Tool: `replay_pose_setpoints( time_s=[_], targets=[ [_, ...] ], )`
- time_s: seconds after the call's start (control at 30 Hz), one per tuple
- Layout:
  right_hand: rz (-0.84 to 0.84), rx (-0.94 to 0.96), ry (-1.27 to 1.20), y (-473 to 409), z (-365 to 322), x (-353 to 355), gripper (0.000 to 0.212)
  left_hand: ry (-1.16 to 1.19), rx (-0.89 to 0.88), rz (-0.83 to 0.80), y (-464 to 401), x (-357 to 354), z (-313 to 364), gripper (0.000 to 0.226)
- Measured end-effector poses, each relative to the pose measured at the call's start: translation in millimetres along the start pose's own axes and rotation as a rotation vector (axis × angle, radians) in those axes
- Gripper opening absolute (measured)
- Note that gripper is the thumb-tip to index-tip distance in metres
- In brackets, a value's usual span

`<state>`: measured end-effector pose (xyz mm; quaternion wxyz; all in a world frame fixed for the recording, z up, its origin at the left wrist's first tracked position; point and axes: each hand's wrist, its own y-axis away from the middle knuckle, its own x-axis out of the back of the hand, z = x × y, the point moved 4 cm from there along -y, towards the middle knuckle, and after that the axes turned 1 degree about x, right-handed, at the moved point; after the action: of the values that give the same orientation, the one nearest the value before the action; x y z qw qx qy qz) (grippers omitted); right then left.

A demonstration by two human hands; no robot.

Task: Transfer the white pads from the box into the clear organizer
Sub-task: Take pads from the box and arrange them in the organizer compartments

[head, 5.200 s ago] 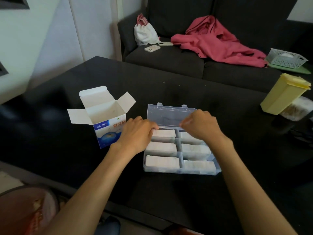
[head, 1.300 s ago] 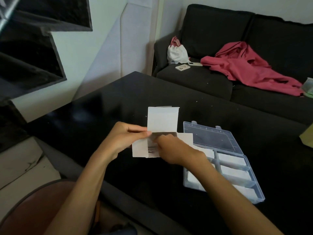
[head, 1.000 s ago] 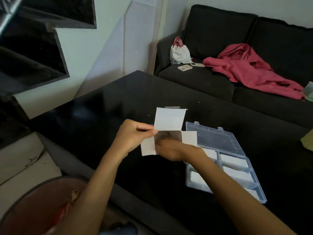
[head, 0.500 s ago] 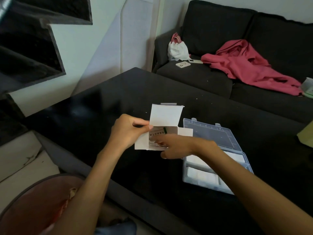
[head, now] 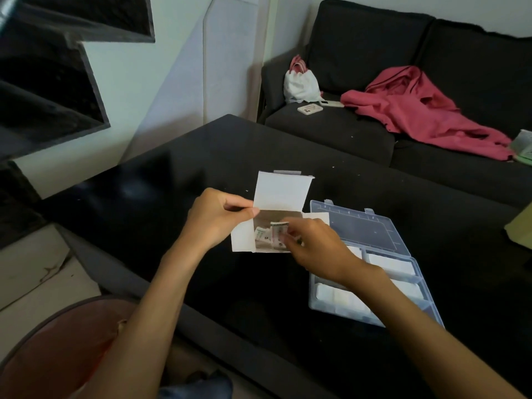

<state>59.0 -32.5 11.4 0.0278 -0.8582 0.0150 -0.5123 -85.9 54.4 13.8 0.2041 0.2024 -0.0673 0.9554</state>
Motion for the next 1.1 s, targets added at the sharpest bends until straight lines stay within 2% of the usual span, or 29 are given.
replay_pose_setpoints(
  time_s=[0.1, 0.2, 0.27, 0.37, 0.43, 0.53, 0.6, 0.7, 0.73, 0.8, 0.87, 0.9, 0.93, 1.03, 1.1],
  targets=[
    [-0.132, -0.012, 0.063, 0.3, -2.8, -6.9, 0.026, -0.033, 0.009, -0.003, 0.4, -1.6, -0.6, 0.021],
    [-0.064, 0.001, 0.07, -0.9, -5.6, -3.5, 0.018, -0.025, -0.001, 0.046, 0.9, -0.2, 0.6, 0.021],
    [0.041, -0.009, -0.022, -1.4, -3.4, 0.9, 0.012, -0.026, -0.009, 0.093, 1.0, 1.8, 1.3, 0.02],
    [0.228, -0.073, -0.18, -2.4, 3.1, 7.3, 0.02, -0.084, 0.016, 0.177, -1.6, 6.5, -0.6, 0.019],
    [0.317, -0.156, -0.376, -3.1, 6.4, 11.0, 0.022, -0.142, 0.049, 0.233, -3.7, 9.3, -1.7, 0.019],
    [0.309, -0.284, -0.702, -3.7, 11.6, 11.8, 0.026, -0.241, 0.087, 0.265, -9.2, 7.1, -2.2, 0.023],
    [0.286, -0.327, -0.785, -1.1, 14.3, 11.0, 0.028, -0.301, 0.104, 0.263, -12.4, 3.0, -3.9, 0.027],
    [0.344, -0.335, -0.861, 9.5, 20.4, 16.6, 0.022, -0.426, 0.102, 0.287, -11.7, 0.4, -3.1, 0.038],
    [0.376, -0.332, -0.865, 15.2, 23.1, 21.9, 0.02, -0.477, 0.077, 0.335, -9.1, 1.4, 1.1, 0.042],
    [0.455, -0.275, -0.753, 28.8, 30.8, 34.2, 0.015, -0.506, -0.093, 0.494, 2.0, 1.9, 21.0, 0.04],
    [0.549, -0.184, -0.53, 46.8, 37.8, 48.8, 0.011, -0.361, -0.286, 0.562, 16.2, -7.6, 46.6, 0.033],
    [0.601, -0.15, -0.433, 55.4, 41.6, 54.3, 0.013, -0.253, -0.295, 0.498, 21.1, -16.5, 55.4, 0.035],
    [0.648, -0.118, -0.333, 64.1, 44.4, 59.7, 0.016, -0.138, -0.231, 0.354, 23.4, -29.7, 60.6, 0.041],
    [0.712, -0.003, 0.004, 86.3, 51.4, 71.2, 0.022, 0.042, 0.149, -0.29, 32.5, -84.6, 64.0, 0.063],
    [0.665, 0.05, 0.137, 95.2, 53.0, 75.2, 0.02, 0.096, 0.294, -0.536, 39.3, -108.2, 64.6, 0.063]
  ],
)
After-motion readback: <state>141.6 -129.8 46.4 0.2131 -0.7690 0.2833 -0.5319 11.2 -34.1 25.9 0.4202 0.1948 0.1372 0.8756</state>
